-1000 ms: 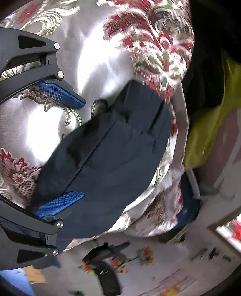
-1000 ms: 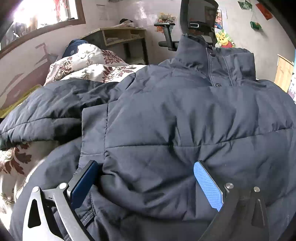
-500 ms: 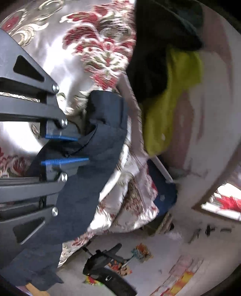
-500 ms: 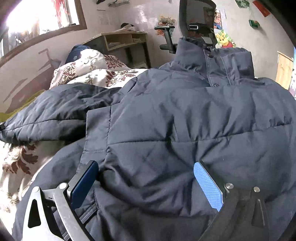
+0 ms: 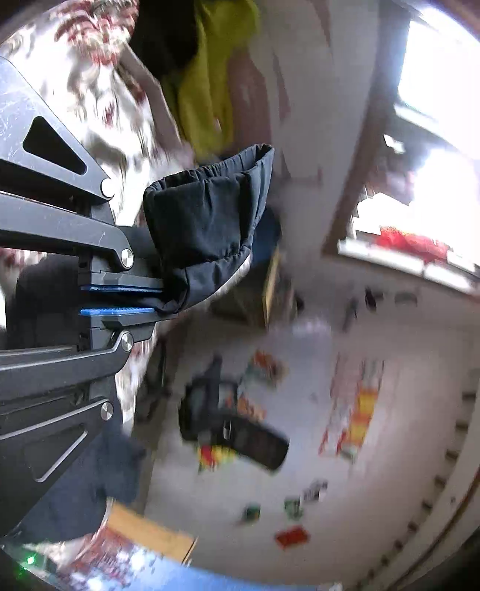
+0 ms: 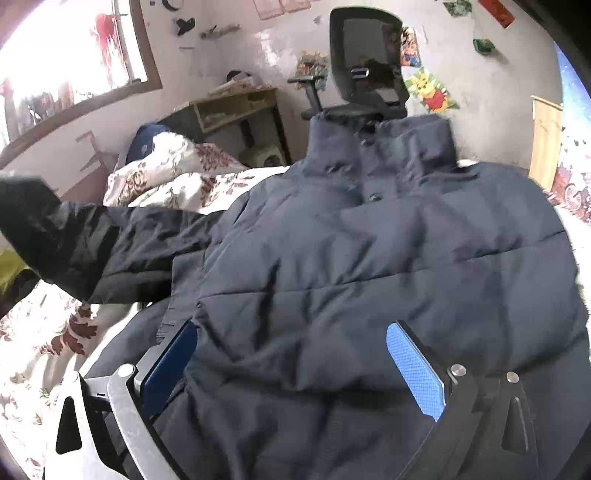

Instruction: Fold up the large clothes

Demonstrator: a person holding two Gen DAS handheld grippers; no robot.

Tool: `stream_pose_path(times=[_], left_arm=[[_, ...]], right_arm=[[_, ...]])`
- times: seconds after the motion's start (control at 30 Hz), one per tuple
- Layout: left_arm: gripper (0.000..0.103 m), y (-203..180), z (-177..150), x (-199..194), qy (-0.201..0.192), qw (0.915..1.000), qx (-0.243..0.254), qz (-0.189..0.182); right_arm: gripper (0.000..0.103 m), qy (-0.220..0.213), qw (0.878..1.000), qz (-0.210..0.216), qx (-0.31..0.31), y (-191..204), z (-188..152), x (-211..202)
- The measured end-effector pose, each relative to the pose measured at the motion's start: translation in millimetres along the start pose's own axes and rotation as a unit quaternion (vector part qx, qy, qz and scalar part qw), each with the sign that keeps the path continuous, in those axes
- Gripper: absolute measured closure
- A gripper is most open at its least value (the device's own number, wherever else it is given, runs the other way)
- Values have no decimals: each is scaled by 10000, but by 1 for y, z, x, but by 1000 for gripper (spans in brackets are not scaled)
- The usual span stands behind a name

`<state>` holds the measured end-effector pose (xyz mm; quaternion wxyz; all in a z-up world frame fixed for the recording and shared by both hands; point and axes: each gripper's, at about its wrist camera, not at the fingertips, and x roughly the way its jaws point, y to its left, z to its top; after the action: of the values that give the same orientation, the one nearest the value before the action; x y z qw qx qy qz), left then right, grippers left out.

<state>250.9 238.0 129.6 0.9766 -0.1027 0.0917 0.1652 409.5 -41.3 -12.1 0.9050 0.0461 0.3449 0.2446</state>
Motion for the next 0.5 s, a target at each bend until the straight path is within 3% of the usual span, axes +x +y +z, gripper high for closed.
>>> stream_pose_path(times=[0.1, 0.27, 0.37, 0.5], left_arm=[[99, -42, -3, 1, 1, 9976, 326, -609], [99, -107, -20, 13, 192, 9861, 819, -1432], [99, -143, -34, 22, 466, 9772, 975, -1830], [99, -187, -62, 37, 1016, 9582, 1227, -2375]], right_arm=[[0, -137, 9998, -167, -8, -17, 6, -19], [0, -251, 9987, -431, 55, -49, 11, -44], [0, -294, 9977, -598, 147, -70, 12, -58], [0, -481, 9954, -787, 242, -97, 10, -79]])
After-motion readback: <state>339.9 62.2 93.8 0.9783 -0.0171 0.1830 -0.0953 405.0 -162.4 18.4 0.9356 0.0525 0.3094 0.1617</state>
